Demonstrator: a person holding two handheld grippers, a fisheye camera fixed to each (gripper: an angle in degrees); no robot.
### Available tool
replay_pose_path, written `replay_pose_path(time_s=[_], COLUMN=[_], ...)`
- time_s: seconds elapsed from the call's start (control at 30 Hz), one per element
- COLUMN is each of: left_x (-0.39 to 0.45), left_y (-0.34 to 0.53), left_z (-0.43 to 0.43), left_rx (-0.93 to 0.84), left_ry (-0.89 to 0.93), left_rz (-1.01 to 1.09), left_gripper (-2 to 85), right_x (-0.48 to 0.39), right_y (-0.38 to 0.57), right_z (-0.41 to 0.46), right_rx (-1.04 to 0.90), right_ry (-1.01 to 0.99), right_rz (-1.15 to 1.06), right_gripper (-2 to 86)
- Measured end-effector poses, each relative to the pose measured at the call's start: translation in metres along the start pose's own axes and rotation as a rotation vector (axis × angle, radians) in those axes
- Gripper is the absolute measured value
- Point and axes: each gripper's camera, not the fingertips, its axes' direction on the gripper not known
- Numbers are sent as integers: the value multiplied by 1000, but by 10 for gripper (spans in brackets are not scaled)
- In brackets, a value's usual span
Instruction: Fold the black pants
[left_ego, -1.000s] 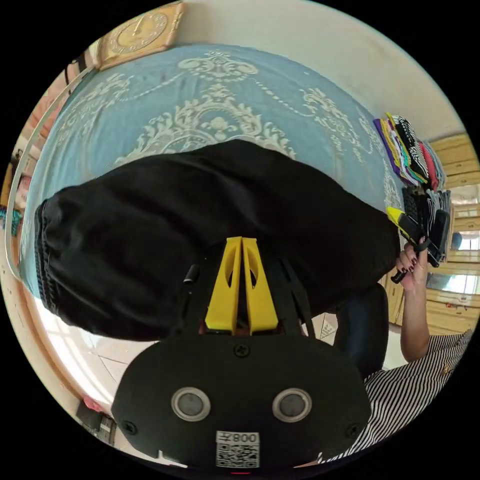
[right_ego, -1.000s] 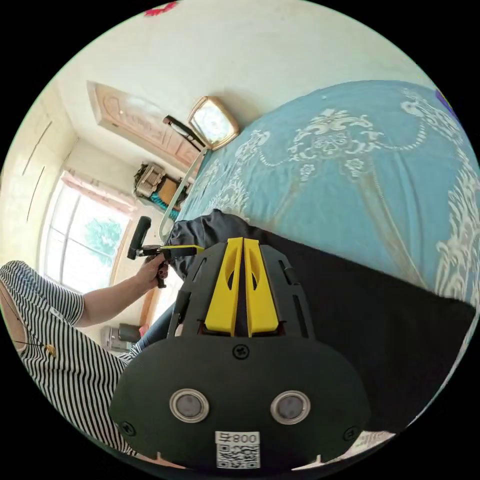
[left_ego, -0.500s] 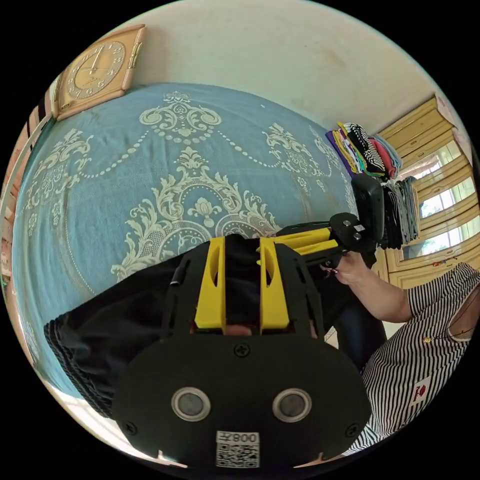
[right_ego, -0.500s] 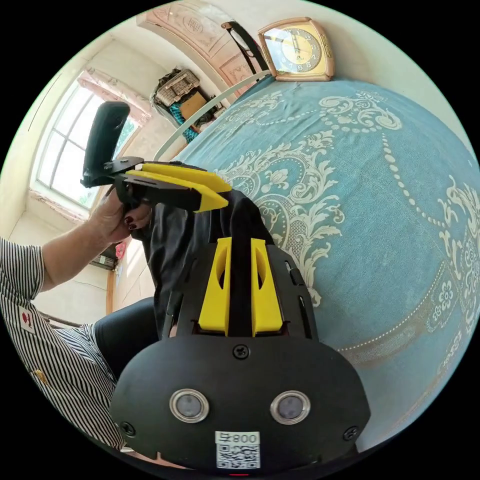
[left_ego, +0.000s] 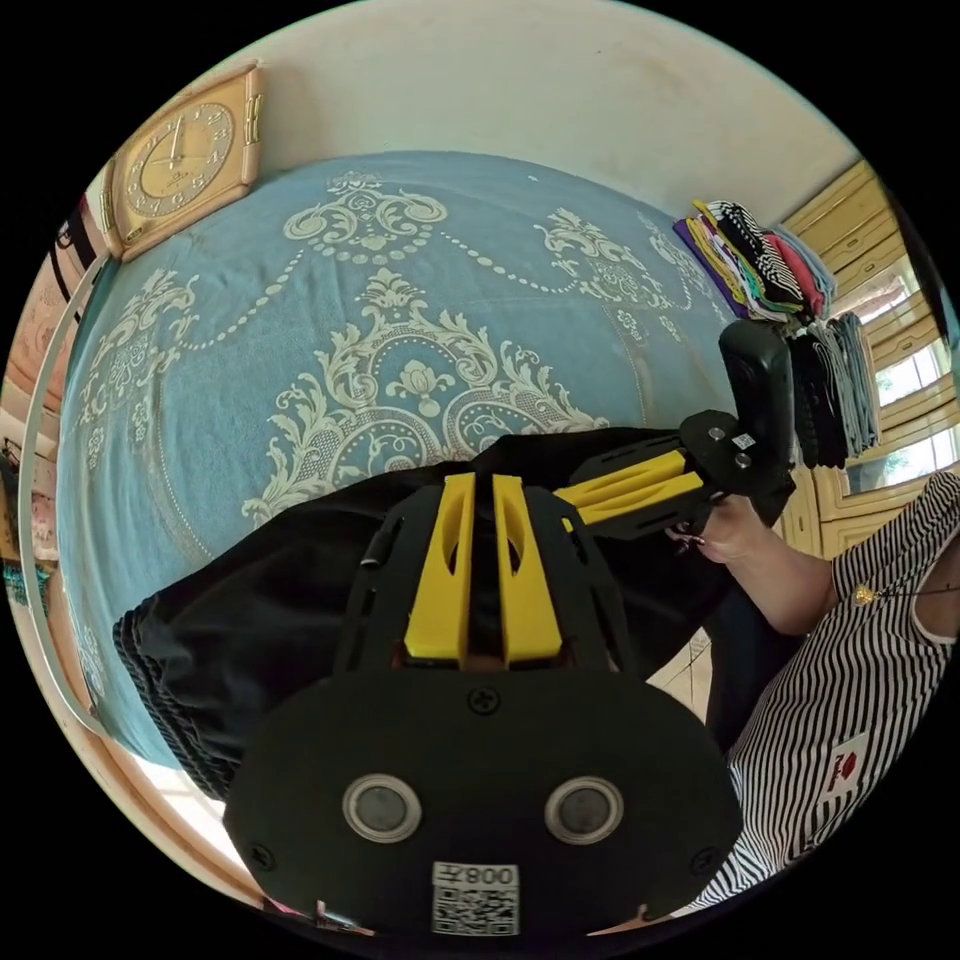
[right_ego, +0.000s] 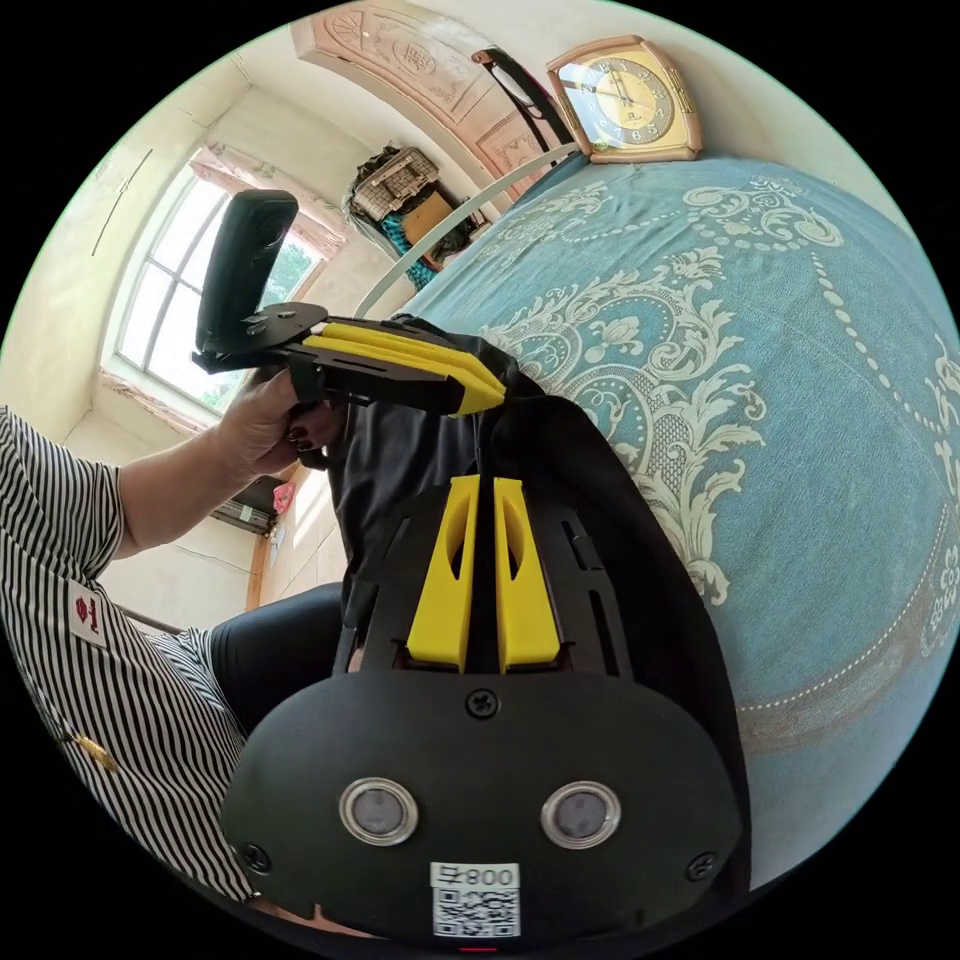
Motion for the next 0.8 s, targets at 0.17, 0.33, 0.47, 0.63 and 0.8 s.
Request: replay_pose_path(time_s=[0.17, 0.33, 0.47, 0.63, 0.8], left_x=[-3, -10, -24, -37, -54], left_y=[-13, -6, -13, -18, -18], left_z=[17, -2, -16, -1, 17], left_rx=[-114, -35, 29, 6, -19], left_ry=[-7, -36, 1, 2, 49], left_rz=[46, 21, -11, -33, -108], left_gripper=[32, 16, 11, 10, 12], right_x=[22, 50, 70, 67, 98], right_y=[14, 30, 45, 55, 51], right_z=[5, -5, -37, -44, -17], right_rx=[1, 55, 167, 193, 46], right_ry=[-9, -7, 32, 114, 215], right_rz=[-1, 31, 57, 5, 72], right_gripper=[24, 19, 17, 13, 3])
